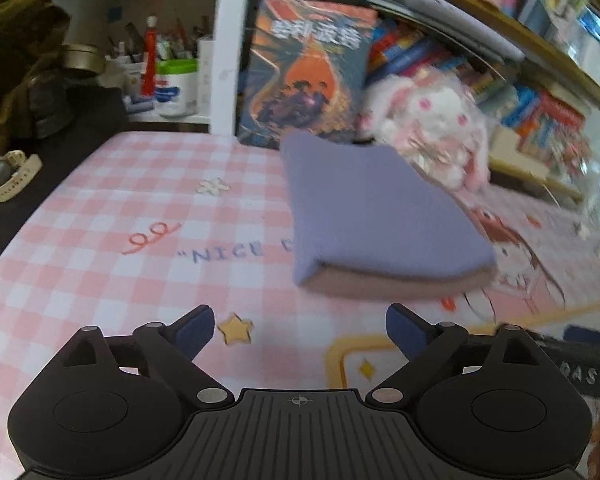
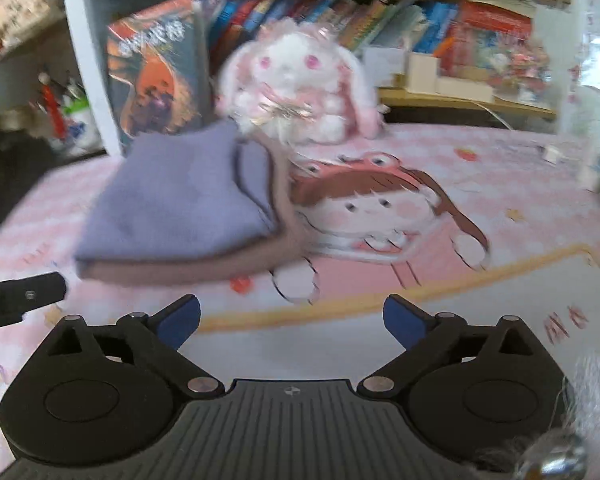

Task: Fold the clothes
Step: 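Open both grippers and release the folded sweater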

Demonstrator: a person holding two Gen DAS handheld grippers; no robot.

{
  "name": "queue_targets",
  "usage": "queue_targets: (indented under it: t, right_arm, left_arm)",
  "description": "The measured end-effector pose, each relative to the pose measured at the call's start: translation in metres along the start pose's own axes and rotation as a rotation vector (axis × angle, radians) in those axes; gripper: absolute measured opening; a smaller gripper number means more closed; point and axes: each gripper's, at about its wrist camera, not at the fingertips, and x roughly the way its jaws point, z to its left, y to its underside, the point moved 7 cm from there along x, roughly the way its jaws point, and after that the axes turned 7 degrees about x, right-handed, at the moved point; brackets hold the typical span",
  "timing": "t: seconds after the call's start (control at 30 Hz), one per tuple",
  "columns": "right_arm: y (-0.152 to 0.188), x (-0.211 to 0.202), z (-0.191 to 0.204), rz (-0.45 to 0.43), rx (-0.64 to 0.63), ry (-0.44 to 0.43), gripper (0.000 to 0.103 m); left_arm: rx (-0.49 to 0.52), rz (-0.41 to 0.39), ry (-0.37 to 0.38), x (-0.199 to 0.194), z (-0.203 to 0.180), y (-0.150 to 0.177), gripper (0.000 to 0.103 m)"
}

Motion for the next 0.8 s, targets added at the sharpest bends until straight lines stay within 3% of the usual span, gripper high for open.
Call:
queue_targets:
  t: [0.8]
  right_arm:
    - [0.0062,-0.0043,0.0071,0.036,-0.010,-0.021,0.103]
  left_arm:
    - [0.018,0.048,-0.046,0.0001,0.0074,0.0025,0.103]
